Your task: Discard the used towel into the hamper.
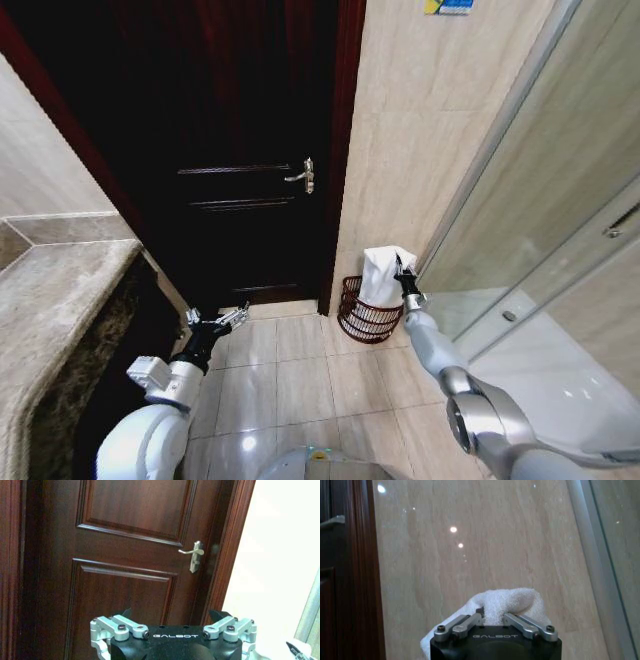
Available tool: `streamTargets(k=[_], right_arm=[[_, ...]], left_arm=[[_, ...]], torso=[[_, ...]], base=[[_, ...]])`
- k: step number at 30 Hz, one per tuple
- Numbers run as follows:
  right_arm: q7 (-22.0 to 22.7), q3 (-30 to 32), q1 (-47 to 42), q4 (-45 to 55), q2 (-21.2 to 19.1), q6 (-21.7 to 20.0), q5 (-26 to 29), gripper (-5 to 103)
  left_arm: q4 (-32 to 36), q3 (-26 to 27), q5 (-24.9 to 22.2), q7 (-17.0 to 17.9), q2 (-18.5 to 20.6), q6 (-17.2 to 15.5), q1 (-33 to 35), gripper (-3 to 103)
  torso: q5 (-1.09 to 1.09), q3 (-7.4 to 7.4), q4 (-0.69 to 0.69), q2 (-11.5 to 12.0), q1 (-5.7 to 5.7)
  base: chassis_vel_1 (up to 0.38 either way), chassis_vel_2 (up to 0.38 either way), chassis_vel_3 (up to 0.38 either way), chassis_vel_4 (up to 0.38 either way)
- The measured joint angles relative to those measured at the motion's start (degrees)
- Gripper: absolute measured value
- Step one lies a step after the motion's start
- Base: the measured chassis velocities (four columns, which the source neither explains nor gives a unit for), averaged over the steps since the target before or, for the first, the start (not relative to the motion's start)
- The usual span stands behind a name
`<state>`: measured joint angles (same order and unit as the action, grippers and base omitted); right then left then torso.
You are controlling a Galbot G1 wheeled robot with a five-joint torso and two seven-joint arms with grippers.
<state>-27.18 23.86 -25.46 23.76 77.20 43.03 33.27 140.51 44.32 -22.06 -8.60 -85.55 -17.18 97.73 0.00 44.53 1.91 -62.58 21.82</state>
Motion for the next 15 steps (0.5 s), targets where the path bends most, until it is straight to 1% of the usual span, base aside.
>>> streamTargets(k=[6, 15], right_arm=[[-0.7, 0.7, 0.1, -2.2, 0.4, -0.4, -1.3, 7], [-0.7, 0.9, -1.8, -3.3, 0.6, -3.1, -1.3, 7]], left_arm=[[0.0, 0.0, 0.0, 0.0, 0.0, 0.0, 0.0, 100], [0.0, 0.0, 0.0, 0.0, 0.0, 0.0, 0.0, 100]], torso=[[0.01, 0.0, 0.0, 0.0, 0.0], [0.01, 0.01, 0.0, 0.0, 0.0]], base=[[0.0, 0.0, 0.0, 0.0], [0.0, 0.0, 0.0, 0.0]])
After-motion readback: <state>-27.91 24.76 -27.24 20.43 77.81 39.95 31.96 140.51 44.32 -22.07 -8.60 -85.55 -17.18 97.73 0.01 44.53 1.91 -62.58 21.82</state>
